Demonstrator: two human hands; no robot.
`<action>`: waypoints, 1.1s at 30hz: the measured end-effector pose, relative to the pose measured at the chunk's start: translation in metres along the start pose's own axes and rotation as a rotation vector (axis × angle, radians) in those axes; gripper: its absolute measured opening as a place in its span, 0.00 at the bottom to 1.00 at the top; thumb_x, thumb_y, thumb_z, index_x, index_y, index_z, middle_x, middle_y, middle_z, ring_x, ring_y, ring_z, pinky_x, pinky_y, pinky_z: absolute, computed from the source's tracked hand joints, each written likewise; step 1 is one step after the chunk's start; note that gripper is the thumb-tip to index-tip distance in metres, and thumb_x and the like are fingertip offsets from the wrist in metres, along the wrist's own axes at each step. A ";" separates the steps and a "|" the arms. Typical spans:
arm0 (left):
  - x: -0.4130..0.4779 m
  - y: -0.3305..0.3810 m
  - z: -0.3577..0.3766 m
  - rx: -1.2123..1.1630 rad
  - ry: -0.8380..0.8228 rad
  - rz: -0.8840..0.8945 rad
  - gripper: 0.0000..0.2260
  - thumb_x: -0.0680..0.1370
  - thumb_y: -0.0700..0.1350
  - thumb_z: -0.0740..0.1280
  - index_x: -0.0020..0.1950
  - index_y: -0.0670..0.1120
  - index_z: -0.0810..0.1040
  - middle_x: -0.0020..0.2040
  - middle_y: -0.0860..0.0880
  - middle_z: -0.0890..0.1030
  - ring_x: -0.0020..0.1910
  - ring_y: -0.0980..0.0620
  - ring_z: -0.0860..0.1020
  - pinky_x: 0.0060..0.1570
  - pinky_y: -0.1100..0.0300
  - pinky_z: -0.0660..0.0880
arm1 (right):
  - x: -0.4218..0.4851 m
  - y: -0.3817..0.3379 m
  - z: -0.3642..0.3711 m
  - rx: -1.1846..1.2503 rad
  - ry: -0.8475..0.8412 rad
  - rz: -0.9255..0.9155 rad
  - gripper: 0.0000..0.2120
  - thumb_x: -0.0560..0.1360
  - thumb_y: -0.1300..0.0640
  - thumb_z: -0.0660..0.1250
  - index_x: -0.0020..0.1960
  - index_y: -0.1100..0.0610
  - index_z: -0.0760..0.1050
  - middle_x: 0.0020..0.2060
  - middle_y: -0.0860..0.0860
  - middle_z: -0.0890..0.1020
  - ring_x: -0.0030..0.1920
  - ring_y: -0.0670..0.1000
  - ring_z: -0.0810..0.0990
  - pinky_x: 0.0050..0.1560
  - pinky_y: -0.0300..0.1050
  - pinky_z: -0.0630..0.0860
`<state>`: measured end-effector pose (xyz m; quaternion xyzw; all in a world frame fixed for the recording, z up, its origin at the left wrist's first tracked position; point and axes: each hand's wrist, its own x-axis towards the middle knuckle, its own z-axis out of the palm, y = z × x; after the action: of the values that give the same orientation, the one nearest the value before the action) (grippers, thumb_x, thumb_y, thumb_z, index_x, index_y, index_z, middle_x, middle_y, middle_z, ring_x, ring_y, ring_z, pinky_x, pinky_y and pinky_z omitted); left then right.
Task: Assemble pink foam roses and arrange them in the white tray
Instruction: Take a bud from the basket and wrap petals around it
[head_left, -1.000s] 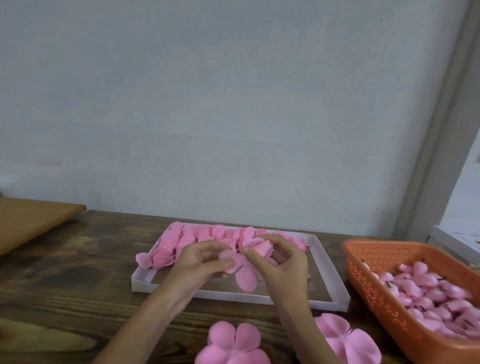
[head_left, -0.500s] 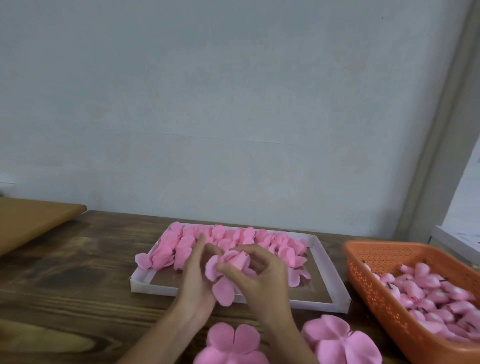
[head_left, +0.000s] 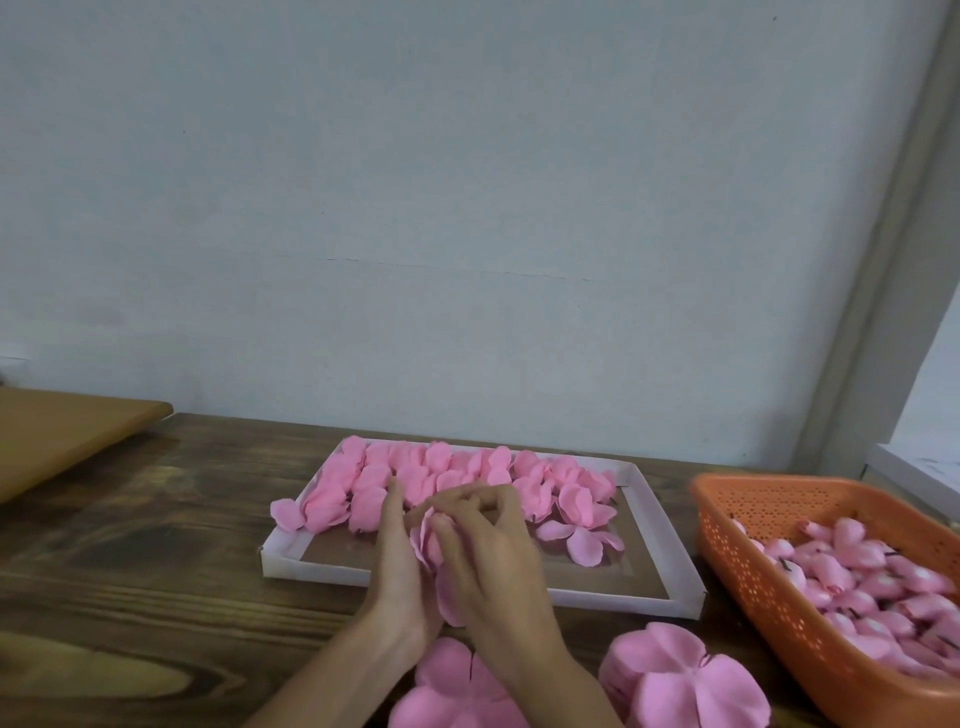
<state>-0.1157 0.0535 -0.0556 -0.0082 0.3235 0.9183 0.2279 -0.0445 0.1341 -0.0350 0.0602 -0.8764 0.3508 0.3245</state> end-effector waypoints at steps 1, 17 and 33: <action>0.000 -0.001 0.000 0.008 0.029 -0.004 0.30 0.75 0.70 0.66 0.39 0.44 0.89 0.45 0.42 0.87 0.43 0.46 0.88 0.47 0.52 0.77 | -0.001 0.001 0.002 -0.015 0.005 0.002 0.11 0.84 0.50 0.61 0.61 0.43 0.80 0.57 0.40 0.70 0.57 0.36 0.74 0.57 0.32 0.71; -0.004 -0.006 0.002 0.053 -0.086 -0.103 0.21 0.68 0.61 0.76 0.37 0.43 0.88 0.38 0.44 0.84 0.38 0.47 0.86 0.36 0.55 0.83 | 0.001 0.007 -0.001 -0.233 0.267 -0.172 0.07 0.80 0.48 0.68 0.44 0.46 0.80 0.48 0.38 0.78 0.52 0.46 0.69 0.51 0.43 0.72; 0.019 0.020 -0.011 0.012 0.101 0.065 0.31 0.86 0.56 0.59 0.30 0.44 0.87 0.34 0.45 0.86 0.31 0.48 0.86 0.29 0.55 0.82 | 0.006 0.019 -0.015 -0.146 -0.173 -0.379 0.17 0.64 0.56 0.75 0.51 0.43 0.84 0.71 0.47 0.70 0.73 0.50 0.67 0.67 0.49 0.67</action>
<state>-0.1424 0.0404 -0.0555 -0.0426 0.3402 0.9217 0.1815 -0.0476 0.1585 -0.0343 0.2299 -0.8970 0.2129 0.3118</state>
